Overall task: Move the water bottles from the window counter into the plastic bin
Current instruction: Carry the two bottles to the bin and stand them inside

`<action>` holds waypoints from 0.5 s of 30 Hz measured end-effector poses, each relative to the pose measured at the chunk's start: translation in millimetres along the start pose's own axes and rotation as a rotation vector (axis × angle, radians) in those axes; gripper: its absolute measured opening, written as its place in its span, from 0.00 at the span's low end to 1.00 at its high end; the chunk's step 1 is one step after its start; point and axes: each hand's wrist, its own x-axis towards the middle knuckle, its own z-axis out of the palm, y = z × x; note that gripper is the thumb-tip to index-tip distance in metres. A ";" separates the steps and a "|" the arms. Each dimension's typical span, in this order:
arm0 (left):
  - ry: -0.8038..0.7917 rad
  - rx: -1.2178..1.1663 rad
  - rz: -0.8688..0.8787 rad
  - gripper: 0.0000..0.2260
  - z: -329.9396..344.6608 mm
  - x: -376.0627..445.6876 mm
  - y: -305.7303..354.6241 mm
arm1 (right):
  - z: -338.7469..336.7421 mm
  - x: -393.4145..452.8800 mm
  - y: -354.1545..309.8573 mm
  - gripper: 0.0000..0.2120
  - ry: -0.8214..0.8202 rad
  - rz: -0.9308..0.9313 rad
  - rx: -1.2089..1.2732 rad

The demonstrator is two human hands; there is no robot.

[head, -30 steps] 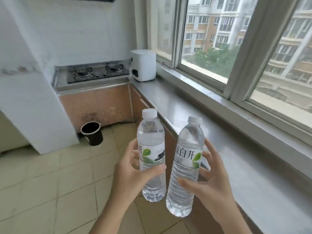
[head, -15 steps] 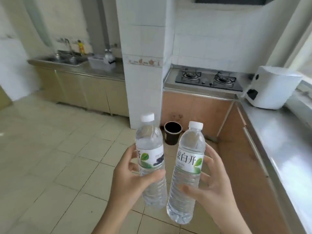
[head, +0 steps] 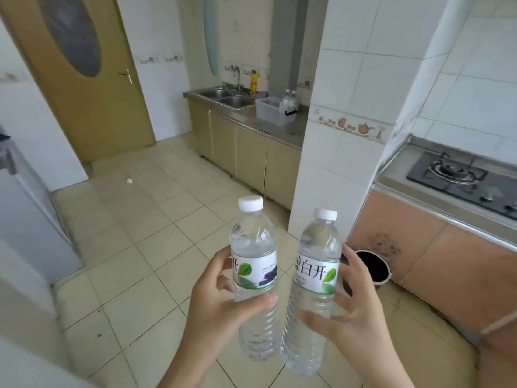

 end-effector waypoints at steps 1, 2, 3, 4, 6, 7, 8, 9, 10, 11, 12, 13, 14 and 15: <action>0.018 0.002 0.001 0.35 0.0 13.3 -1.3 | 2.5 17.8 4.2 0.52 -0.022 0.008 0.006; 0.037 0.002 0.005 0.35 -0.1 27.3 -2.6 | 5.7 36.3 8.6 0.52 -0.041 0.008 0.011; 0.055 -0.002 0.008 0.36 -0.4 42.0 -4.6 | 9.4 55.1 12.7 0.52 -0.061 0.005 0.012; 0.070 -0.007 0.011 0.36 -0.7 57.6 -6.6 | 13.8 74.5 16.4 0.52 -0.079 0.000 0.012; 0.094 -0.018 0.014 0.36 -1.5 91.7 -11.4 | 23.1 113.8 24.5 0.52 -0.106 -0.003 0.008; 0.104 -0.018 0.012 0.36 -2.1 110.4 -14.0 | 27.9 134.3 28.5 0.52 -0.115 -0.003 0.010; 0.112 -0.013 0.010 0.36 -3.1 130.1 -16.4 | 33.2 155.1 31.6 0.52 -0.122 -0.004 0.011; 0.117 -0.006 0.012 0.37 -4.5 150.8 -18.8 | 38.9 176.4 34.4 0.52 -0.126 -0.007 0.010; 0.119 0.003 0.013 0.37 -5.9 172.1 -20.8 | 44.6 197.8 36.6 0.52 -0.125 -0.012 0.007; 0.122 0.010 0.012 0.37 -7.1 193.4 -22.2 | 50.1 219.0 38.6 0.52 -0.123 -0.016 0.007; 0.125 0.017 0.012 0.38 -8.7 215.1 -23.2 | 55.6 240.2 39.7 0.52 -0.122 -0.019 0.009; 0.129 0.022 0.015 0.37 -10.4 237.0 -24.2 | 60.7 261.4 40.4 0.52 -0.122 -0.022 0.014; 0.130 0.025 0.018 0.37 -12.0 257.9 -24.1 | 65.0 282.1 39.9 0.51 -0.125 -0.025 0.018; 0.133 0.026 0.020 0.37 -13.4 278.8 -24.2 | 68.8 302.6 39.5 0.51 -0.129 -0.032 0.019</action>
